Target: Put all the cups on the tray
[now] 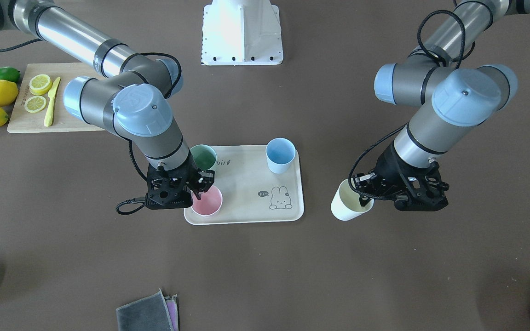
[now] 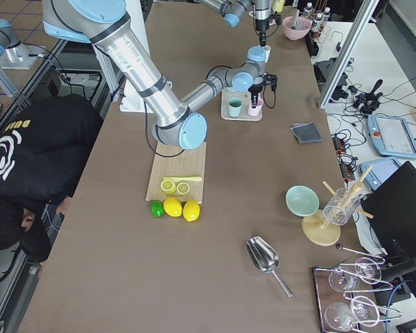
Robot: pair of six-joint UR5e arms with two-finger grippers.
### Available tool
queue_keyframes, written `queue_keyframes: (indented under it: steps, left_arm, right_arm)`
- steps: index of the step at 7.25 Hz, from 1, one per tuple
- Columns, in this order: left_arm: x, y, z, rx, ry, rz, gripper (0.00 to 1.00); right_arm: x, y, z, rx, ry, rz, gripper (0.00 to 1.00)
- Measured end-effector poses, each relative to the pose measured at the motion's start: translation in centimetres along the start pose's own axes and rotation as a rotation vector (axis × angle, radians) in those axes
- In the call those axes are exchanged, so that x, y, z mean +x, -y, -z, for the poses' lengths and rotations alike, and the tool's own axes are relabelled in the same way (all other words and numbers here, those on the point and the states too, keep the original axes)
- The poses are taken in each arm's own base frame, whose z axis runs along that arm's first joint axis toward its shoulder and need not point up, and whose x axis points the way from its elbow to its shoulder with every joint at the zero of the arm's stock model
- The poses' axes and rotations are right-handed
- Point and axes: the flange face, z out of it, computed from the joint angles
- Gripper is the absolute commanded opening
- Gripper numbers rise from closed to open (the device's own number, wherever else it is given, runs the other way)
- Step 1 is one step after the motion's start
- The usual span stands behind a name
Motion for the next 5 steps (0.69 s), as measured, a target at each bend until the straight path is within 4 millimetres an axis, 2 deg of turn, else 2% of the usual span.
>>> queue_keyframes:
  steps: [2,3,4,5]
  left_arm:
    - [3.9,-1.6,-1.1,-0.005,-0.015,0.013,0.00]
    - [6.3,-2.6,-1.9,0.000,-0.019,0.013,0.00]
    - [8.6,-3.6,-3.1,0.004,-0.017,0.013,0.00]
    - [10.3,-4.5,-4.5,0.007,-0.007,0.007,0.00]
  right_arm:
    - [0.7,2.4,4.8,-0.008,0.043,-0.038,1.00]
    - [1.6,3.6,7.3,-0.007,0.063,-0.054,1.00]
    - [3.3,5.1,9.5,-0.005,0.080,-0.069,1.00]
    - [5.1,6.4,10.9,-0.002,0.087,-0.076,1.00]
